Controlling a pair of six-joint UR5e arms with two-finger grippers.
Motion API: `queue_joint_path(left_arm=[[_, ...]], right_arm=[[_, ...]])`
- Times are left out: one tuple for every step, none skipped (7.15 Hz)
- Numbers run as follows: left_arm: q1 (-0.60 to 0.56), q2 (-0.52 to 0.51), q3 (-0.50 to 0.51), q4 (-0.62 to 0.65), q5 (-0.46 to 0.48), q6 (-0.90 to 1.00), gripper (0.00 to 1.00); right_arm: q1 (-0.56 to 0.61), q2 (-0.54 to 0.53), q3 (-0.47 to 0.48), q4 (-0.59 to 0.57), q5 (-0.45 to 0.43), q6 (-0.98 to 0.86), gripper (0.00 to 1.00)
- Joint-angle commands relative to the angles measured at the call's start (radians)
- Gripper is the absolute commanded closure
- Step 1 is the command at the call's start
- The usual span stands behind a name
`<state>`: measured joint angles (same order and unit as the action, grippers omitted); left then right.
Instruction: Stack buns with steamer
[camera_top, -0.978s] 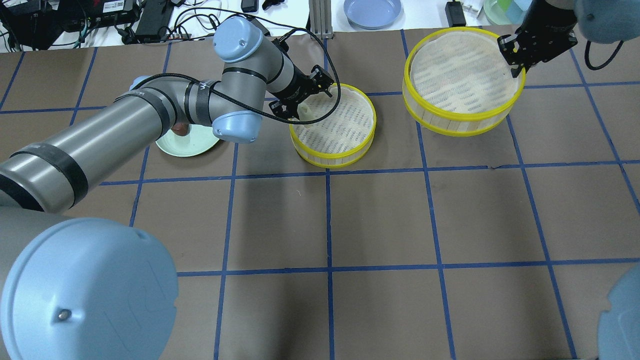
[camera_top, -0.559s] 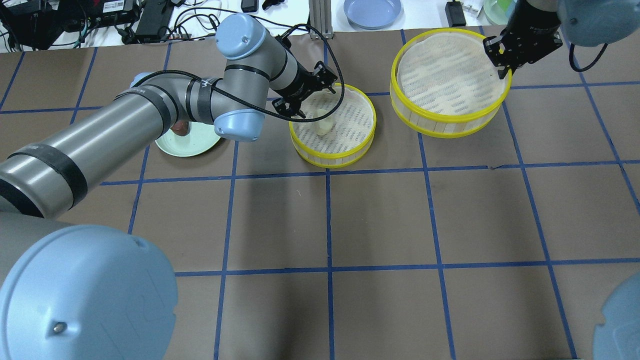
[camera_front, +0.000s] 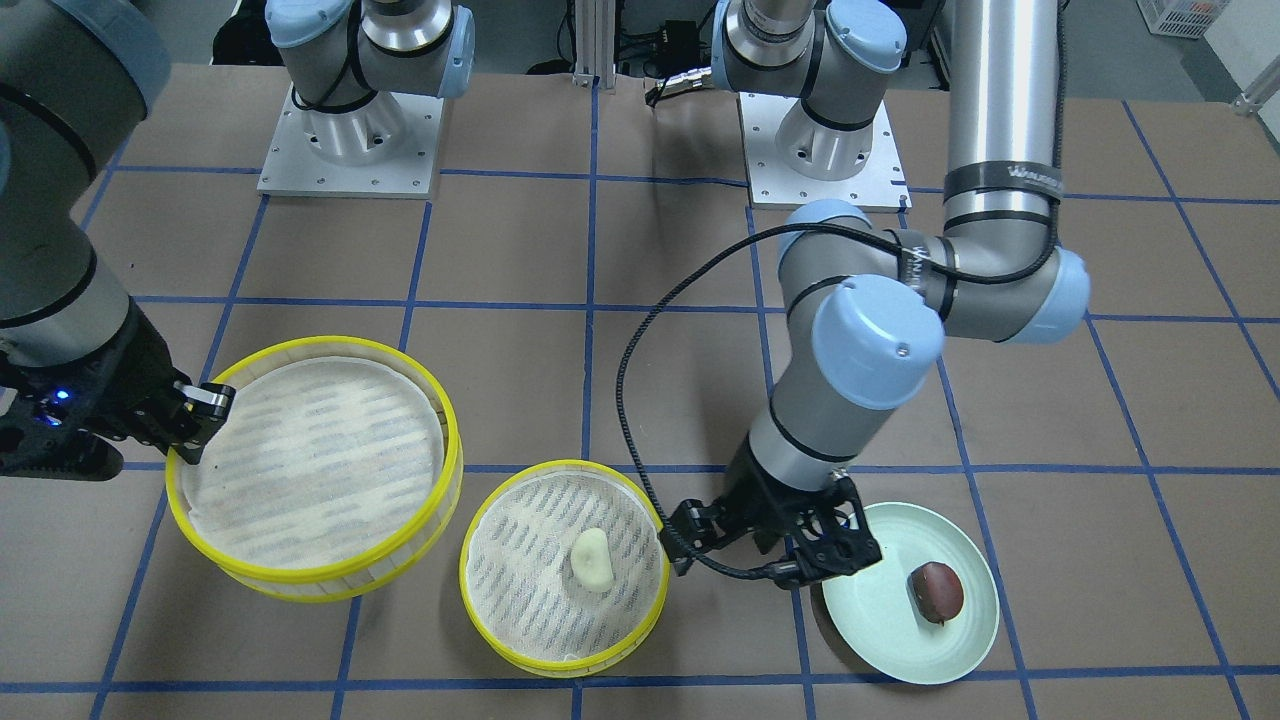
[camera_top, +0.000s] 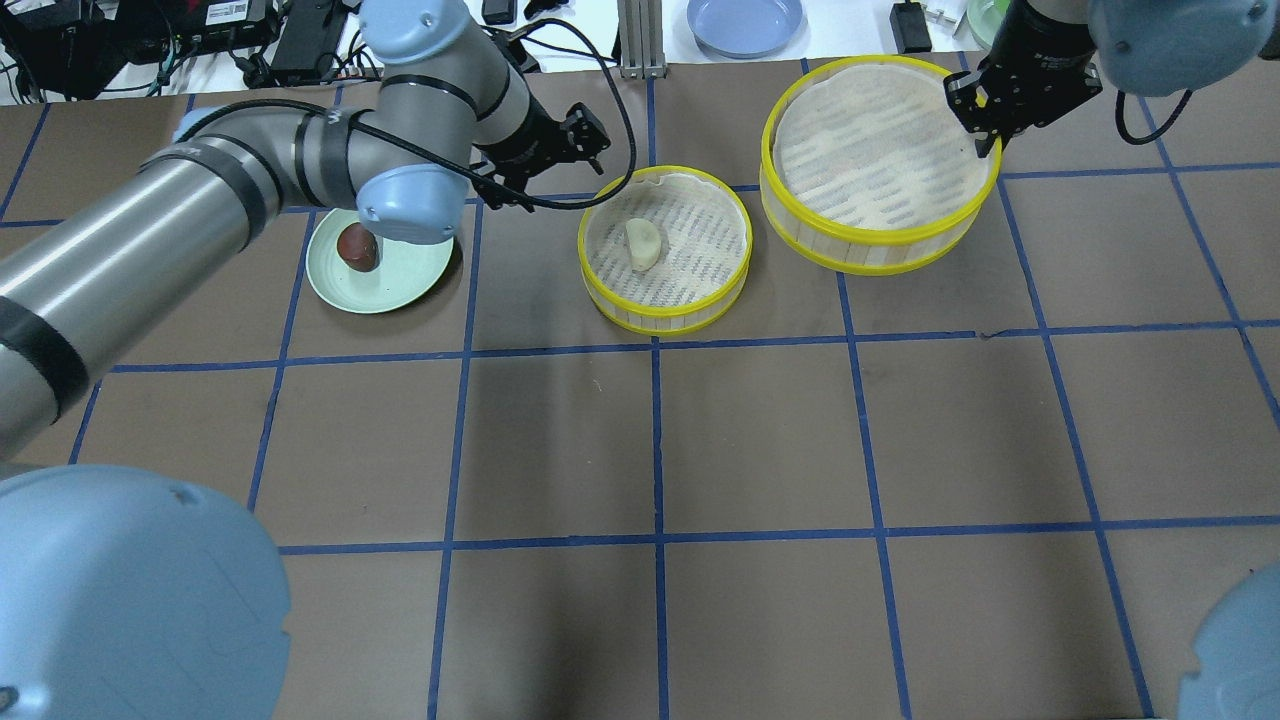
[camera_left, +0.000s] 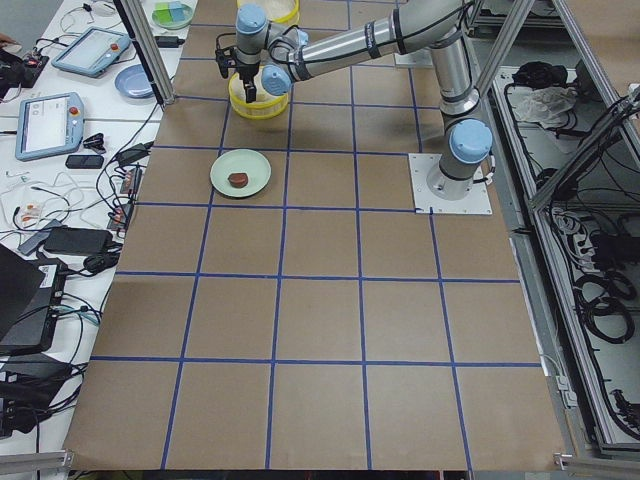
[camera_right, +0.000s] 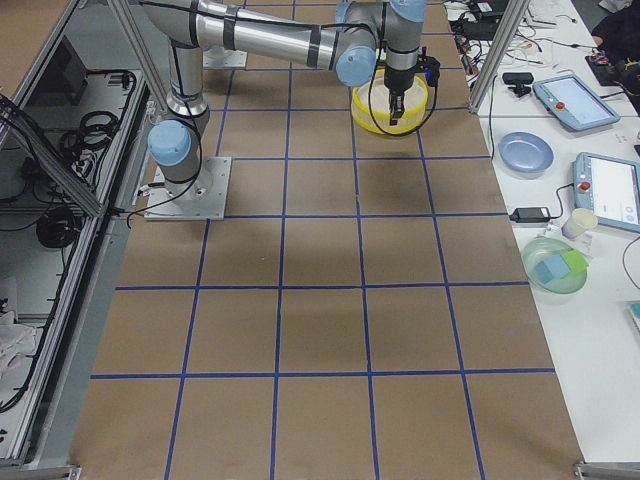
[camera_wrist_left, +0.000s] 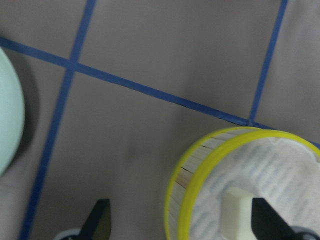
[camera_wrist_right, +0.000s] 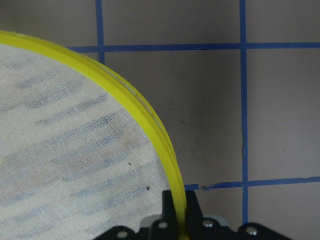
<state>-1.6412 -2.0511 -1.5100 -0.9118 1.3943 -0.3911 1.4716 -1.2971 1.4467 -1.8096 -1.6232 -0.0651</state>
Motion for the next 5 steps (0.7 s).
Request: queue_joint_path(left_arm=[[0.111,0.015,-0.012,-0.042,0.063,0.252,0.0],[0.142,0.014,-0.015,-0.041,0.118,0.344,0.0],[0.184,0.011,-0.016,-0.041,0.155,0.422,0.0],[0.219,-0.009,-0.016,-0.036,0.161,0.528,0.0],[0.242,-0.032,-0.019,-0.03,0.198,0.629,0.0]], right_arm=[[0.108,0.03,0.0,-0.04,0.011,0.16,0.98],[0.151,0.068,-0.002,-0.078,0.031,0.236,0.98],[0.189,0.103,-0.005,-0.123,0.045,0.305,0.98],[0.226,0.143,-0.012,-0.157,0.045,0.355,0.98],[0.243,0.171,-0.012,-0.183,0.045,0.401,0.98]])
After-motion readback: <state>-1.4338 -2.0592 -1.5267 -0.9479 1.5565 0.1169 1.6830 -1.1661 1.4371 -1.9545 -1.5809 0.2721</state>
